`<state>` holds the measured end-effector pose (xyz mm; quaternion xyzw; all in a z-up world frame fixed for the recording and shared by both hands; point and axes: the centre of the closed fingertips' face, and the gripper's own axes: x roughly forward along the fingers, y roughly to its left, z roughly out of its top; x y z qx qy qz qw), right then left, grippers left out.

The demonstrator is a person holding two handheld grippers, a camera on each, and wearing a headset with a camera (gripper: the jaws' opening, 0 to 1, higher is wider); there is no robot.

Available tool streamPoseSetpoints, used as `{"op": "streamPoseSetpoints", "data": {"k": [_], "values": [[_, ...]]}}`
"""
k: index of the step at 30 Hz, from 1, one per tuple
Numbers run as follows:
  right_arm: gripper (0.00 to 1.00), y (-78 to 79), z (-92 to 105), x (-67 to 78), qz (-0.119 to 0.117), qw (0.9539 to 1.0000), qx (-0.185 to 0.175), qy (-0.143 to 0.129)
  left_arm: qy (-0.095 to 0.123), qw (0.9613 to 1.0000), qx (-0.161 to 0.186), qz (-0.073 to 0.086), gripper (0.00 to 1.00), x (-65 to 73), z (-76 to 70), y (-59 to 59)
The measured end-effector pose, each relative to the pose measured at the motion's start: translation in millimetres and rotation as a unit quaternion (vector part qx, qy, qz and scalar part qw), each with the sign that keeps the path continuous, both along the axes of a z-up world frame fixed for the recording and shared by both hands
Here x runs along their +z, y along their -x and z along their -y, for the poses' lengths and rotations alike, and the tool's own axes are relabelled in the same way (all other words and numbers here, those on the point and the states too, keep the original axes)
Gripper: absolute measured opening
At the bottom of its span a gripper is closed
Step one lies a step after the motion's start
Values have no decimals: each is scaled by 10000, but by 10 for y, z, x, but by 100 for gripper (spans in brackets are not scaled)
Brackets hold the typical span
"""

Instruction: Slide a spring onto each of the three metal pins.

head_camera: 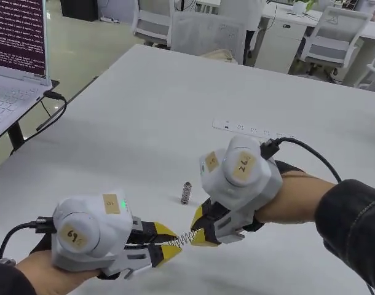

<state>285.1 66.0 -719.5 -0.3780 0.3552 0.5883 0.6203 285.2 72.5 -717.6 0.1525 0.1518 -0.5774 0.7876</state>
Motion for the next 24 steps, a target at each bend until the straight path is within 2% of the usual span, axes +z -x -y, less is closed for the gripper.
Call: {"op": "streamPoseSetpoints", "data": {"k": [11, 14, 24], "values": [[12, 36, 10, -40, -100, 9999, 58, -38, 17, 10000, -66, -6, 2, 4, 8, 25], [9, 38, 24, -39, -94, 9999, 81, -9, 16, 10000, -84, -6, 2, 1, 13, 33], [8, 45, -55, 116, -30, 9999, 98, -39, 46, 10000, -34, 11, 2, 15, 5, 5]]}}
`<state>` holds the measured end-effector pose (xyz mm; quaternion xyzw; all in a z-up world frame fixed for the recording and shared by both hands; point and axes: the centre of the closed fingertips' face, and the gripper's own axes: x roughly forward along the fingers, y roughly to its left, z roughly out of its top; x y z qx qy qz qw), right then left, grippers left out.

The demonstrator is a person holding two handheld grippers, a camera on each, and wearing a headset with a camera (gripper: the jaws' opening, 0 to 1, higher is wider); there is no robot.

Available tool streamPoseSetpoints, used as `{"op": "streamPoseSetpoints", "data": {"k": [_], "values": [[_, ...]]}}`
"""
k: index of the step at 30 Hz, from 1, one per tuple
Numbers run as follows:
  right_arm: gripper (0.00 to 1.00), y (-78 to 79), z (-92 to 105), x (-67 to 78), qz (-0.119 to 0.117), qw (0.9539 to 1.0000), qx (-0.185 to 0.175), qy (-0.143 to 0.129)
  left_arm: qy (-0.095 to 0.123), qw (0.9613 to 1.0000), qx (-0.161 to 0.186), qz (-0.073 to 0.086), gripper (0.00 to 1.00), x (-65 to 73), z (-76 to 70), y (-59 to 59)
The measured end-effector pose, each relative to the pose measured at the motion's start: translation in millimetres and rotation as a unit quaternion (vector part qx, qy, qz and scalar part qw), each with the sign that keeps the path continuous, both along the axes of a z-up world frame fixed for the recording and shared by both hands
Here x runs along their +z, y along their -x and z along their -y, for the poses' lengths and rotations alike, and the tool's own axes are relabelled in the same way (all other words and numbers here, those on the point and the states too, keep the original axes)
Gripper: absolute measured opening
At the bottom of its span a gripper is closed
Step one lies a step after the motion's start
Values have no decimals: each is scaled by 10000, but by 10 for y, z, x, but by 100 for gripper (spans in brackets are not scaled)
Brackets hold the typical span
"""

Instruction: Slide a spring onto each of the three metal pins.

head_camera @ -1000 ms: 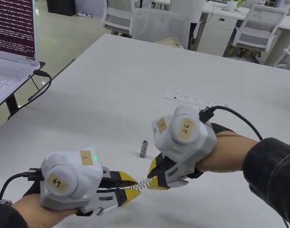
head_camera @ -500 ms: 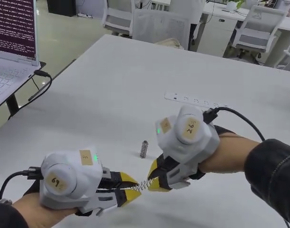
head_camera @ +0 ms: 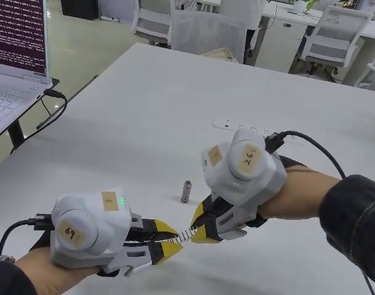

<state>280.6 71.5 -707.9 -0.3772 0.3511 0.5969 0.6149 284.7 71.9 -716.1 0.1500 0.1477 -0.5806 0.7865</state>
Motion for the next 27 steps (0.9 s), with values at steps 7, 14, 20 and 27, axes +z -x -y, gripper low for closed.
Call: {"op": "streamPoseSetpoints", "data": {"k": [7, 14, 20, 27], "values": [[8, 42, -124, 113, 69, 9998, 123, -108, -12, 10000, 2, 19, 2, -3, 1, -10], [8, 47, -209, 148, 124, 9995, 215, -201, 7, 10000, 14, 19, 2, 13, 7, -13], [8, 39, -199, 120, 31, 9995, 164, -250, -29, 10000, 19, -8, 2, -5, -1, -13], [10, 52, -209, 94, -79, 9994, 128, -321, 100, 9999, 19, -20, 2, 28, 6, -9]]}}
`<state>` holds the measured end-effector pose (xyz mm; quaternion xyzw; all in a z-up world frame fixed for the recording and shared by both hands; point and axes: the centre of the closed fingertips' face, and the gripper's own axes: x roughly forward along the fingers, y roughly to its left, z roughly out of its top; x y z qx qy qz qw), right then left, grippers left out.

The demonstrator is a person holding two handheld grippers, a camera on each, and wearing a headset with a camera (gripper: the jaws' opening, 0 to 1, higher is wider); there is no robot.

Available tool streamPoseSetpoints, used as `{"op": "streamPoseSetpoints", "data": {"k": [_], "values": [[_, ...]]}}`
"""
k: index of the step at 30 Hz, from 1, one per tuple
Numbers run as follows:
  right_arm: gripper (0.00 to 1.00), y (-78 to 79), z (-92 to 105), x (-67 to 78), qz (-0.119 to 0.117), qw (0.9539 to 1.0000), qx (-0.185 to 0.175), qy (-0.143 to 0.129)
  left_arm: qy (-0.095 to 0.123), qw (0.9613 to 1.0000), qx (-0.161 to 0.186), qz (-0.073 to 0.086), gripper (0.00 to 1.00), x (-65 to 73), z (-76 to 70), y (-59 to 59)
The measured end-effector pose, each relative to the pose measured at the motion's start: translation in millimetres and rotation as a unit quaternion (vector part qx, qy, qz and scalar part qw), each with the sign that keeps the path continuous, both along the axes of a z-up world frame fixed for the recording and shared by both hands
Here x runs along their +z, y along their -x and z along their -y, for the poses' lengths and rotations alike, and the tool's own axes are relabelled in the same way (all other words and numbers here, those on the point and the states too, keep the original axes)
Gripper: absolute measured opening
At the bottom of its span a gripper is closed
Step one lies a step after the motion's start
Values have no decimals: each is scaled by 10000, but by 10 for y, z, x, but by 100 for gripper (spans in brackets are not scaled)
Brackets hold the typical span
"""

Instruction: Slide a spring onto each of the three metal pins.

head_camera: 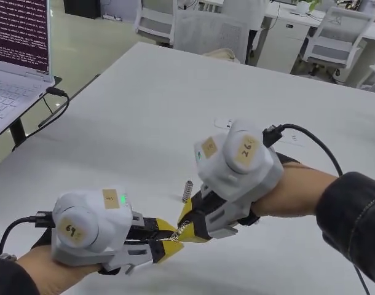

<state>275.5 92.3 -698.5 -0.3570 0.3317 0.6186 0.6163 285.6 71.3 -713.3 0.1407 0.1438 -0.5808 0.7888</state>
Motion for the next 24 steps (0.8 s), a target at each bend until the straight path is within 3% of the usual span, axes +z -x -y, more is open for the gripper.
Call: {"op": "streamPoseSetpoints", "data": {"k": [3, 10, 24], "values": [[10, 4, -7, -3, -44, 10000, 1, -45, 185, 9998, 4, -89, 2, 47, 4, 11], [9, -7, -5, -17, -85, 9999, -8, -73, 282, 9995, -2, -112, 2, 75, 18, 13], [9, -7, 8, -17, -89, 10000, 38, 8, 155, 9998, -57, -110, 2, 49, 50, 11]]}}
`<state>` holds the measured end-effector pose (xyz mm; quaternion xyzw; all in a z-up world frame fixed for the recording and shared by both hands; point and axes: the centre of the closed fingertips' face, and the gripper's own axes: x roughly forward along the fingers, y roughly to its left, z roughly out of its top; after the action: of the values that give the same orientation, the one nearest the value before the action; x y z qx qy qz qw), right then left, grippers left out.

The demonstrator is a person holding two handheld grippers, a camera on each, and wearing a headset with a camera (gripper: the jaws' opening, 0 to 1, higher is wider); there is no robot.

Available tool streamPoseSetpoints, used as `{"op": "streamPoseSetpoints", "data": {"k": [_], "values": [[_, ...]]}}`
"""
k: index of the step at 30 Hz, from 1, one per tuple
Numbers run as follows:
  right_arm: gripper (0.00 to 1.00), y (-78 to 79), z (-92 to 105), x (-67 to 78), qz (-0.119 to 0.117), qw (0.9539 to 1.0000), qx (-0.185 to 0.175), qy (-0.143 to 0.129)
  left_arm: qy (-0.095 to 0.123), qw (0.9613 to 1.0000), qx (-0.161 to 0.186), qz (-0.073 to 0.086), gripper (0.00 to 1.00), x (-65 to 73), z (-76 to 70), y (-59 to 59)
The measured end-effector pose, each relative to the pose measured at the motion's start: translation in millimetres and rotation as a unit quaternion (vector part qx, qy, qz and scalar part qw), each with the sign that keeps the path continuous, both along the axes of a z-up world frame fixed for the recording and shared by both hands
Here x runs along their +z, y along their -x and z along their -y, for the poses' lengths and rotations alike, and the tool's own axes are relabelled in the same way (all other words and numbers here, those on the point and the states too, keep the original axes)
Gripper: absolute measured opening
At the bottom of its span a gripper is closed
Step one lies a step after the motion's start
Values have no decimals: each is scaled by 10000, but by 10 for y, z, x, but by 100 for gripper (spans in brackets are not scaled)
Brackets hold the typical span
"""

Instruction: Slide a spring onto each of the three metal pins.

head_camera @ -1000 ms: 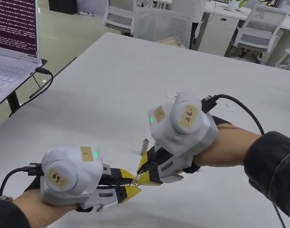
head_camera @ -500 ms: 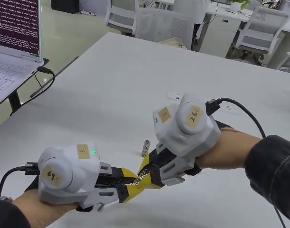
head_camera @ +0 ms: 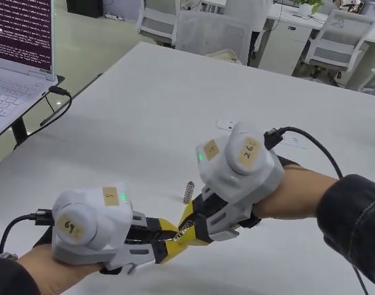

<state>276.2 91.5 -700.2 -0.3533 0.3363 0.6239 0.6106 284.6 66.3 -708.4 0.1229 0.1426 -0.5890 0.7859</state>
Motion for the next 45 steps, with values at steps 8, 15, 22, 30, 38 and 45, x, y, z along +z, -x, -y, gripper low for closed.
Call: {"op": "streamPoseSetpoints", "data": {"k": [8, 15, 22, 30, 38, 45], "values": [[9, 11, 14, -10, -33, 10000, 12, 68, 0, 10000, 0, 28, 2, 0, 10, 0], [8, 9, 23, -7, -50, 9999, 2, 118, 41, 10000, 34, 12, 3, 3, 13, -9], [8, -13, 38, 6, -37, 9998, -18, 184, -50, 10000, 25, 25, 8, -40, 0, -8], [8, -64, 122, 12, -18, 9996, -105, 271, 33, 9999, 106, 34, 17, -27, -16, -42], [8, -131, 276, 45, 24, 9991, -260, 343, 76, 9995, 293, -34, 31, -42, -49, -103], [8, -184, 402, 80, 67, 9984, -418, 372, 131, 9988, 474, -65, 45, -66, -102, -157]]}}
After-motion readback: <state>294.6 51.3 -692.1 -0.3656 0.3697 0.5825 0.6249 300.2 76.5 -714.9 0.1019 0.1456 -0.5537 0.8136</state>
